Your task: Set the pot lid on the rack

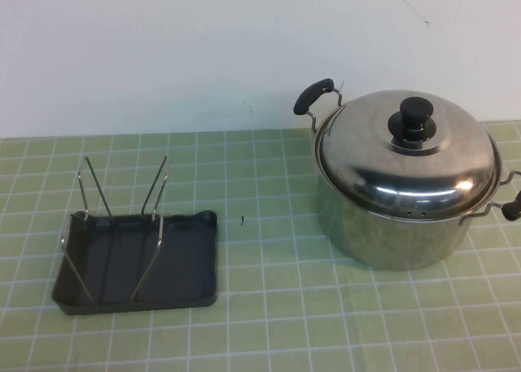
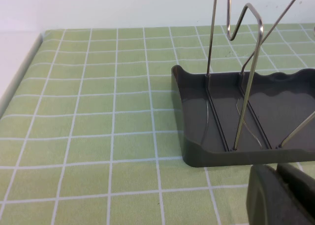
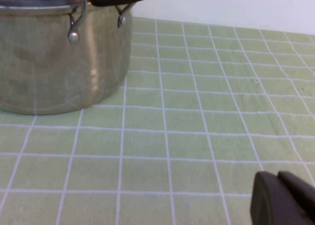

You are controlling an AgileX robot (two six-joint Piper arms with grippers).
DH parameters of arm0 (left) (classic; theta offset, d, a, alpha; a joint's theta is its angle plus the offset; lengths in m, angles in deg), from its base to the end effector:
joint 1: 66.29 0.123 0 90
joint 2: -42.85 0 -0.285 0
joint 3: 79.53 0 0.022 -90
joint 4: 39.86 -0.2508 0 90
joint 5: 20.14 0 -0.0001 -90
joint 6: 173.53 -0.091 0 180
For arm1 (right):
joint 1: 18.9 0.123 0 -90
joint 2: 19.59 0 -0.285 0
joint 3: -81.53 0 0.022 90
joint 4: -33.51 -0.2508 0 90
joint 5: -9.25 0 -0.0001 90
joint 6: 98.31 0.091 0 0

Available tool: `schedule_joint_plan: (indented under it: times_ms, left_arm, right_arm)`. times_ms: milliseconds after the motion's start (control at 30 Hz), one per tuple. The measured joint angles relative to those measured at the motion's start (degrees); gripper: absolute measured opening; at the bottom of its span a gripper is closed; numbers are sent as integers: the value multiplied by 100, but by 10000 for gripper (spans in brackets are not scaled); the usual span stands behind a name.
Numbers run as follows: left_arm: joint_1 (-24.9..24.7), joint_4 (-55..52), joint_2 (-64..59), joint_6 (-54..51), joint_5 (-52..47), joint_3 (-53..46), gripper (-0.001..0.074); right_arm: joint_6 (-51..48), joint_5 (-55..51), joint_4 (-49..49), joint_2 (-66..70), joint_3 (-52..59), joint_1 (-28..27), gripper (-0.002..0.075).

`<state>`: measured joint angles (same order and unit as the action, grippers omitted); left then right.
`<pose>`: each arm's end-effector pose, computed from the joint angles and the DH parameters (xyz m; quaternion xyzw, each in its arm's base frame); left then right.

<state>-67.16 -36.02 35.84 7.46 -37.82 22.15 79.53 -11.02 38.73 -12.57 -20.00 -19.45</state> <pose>0.0539 -0.0027 0.1796 -0.0195 0.7822 -0.0379 0.6216 0.0529 -0.0034 0.1748 -0.0357 0.7961 -0.0526 0.6018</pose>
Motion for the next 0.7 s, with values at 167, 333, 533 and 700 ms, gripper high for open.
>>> schedule_joint_plan:
  times_ms: [167,333,533,700]
  left_arm:
    - [0,-52,0,-35,0,0,-3]
    - [0,-162,0,-35,0,0,-3]
    - [0,-180,0,-47,0,0,-4]
    - [0,-184,0,-99,0,0,-3]
  right_arm:
    - [0,0,0,0,0,0,-1]
    - [0,0,0,0,0,0,-1]
    - [0,0,201,0,0,0,-1]
    - [-157,0,462,0,0,0,-1]
